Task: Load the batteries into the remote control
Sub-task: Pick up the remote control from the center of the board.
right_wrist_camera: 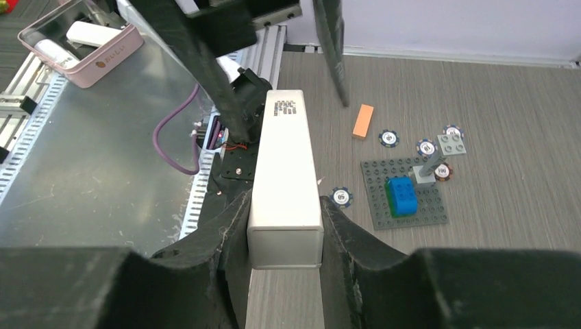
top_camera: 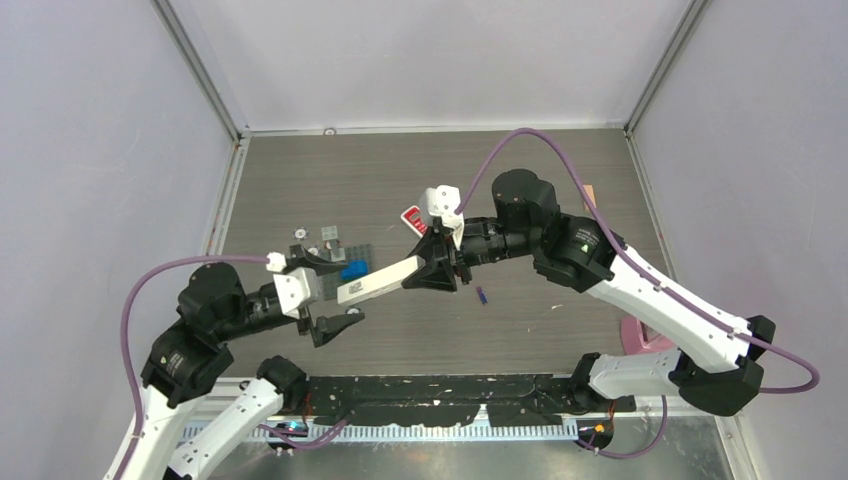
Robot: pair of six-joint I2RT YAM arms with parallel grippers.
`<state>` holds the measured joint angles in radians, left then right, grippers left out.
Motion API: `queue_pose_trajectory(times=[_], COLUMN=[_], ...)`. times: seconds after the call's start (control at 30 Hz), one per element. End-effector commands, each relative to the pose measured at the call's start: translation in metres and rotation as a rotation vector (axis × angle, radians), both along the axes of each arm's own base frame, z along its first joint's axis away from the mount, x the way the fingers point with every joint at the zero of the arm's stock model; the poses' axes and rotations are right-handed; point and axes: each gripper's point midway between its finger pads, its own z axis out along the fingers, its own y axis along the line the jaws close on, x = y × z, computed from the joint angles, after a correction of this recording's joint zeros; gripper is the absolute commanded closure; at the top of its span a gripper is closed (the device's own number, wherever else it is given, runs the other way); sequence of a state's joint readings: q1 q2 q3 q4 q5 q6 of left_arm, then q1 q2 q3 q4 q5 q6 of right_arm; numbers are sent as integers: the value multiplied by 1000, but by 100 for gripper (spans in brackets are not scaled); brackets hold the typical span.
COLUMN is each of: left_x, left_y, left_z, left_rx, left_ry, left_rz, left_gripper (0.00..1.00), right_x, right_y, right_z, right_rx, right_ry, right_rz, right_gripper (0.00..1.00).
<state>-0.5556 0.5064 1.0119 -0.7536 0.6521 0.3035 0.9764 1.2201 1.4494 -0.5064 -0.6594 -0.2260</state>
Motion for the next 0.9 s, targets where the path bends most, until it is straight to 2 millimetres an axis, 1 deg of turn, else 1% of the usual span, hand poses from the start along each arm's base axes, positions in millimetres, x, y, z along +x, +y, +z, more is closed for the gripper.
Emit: queue_pose_trajectory(times=[0.0, 0.03, 0.07, 0.1, 0.13, 0.17, 0.2, 0.27, 0.3, 0.37, 0.4, 0.43, 0.47, 0.5, 0.53, 0.63, 0.7, 0.73, 0.87], left_x=[14, 16, 20, 23, 29, 29, 26, 15, 8, -2, -7, -9, -11, -13, -16, -37, -49, -56, -67], left_y=[6, 8, 9, 11, 14, 14, 12, 4, 0, -8, -10, -11, -13, -15, -17, -23, -25, -26, -30], left_z=[32, 35, 37, 40, 45, 46, 50, 56, 66, 69, 72, 73, 74, 77, 82, 100, 110, 112, 111], left_rx=[-153, -188, -234, -287, -348, -393, -434, -506, -552, -596, -606, -612, -615, -622, -632, -676, -699, -695, -665], left_ry=[-35, -22, 13, 53, 87, 120, 144, 169, 147, 144, 141, 147, 158, 158, 163, 168, 168, 166, 201], left_rz=[135, 165, 205, 245, 297, 309, 295, 216, 162, 74, 38, 23, 6, -17, -43, -190, -277, -324, -415], left_gripper=[5, 1, 1, 0, 0, 0, 0, 1, 1, 5, 7, 8, 9, 11, 14, 22, 23, 23, 27], right_x=[9, 9, 12, 16, 14, 15, 10, 1, -5, -15, -19, -23, -31, -35, -41, -46, -46, -46, -50], right_y=[0, -3, -6, -9, -12, -14, -18, -21, -23, -27, -33, -34, -39, -40, -43, -45, -44, -44, -42], right_z=[22, 35, 43, 47, 54, 57, 62, 65, 67, 68, 75, 73, 81, 81, 85, 86, 85, 85, 91], right_rx=[92, 144, 185, 207, 250, 272, 303, 320, 322, 325, 352, 355, 383, 389, 404, 409, 415, 417, 463], right_ry=[0, -17, -8, -4, 12, 25, 42, 61, 69, 79, 72, 80, 65, 73, 66, 69, 75, 80, 100], right_rz=[-92, -110, -147, -181, -198, -213, -208, -176, -152, -120, -112, -98, -63, -50, -25, -1, 2, 3, 27], right_gripper=[94, 94, 94, 94, 94, 95, 95, 95, 94, 94, 94, 94, 94, 94, 94, 94, 94, 94, 94])
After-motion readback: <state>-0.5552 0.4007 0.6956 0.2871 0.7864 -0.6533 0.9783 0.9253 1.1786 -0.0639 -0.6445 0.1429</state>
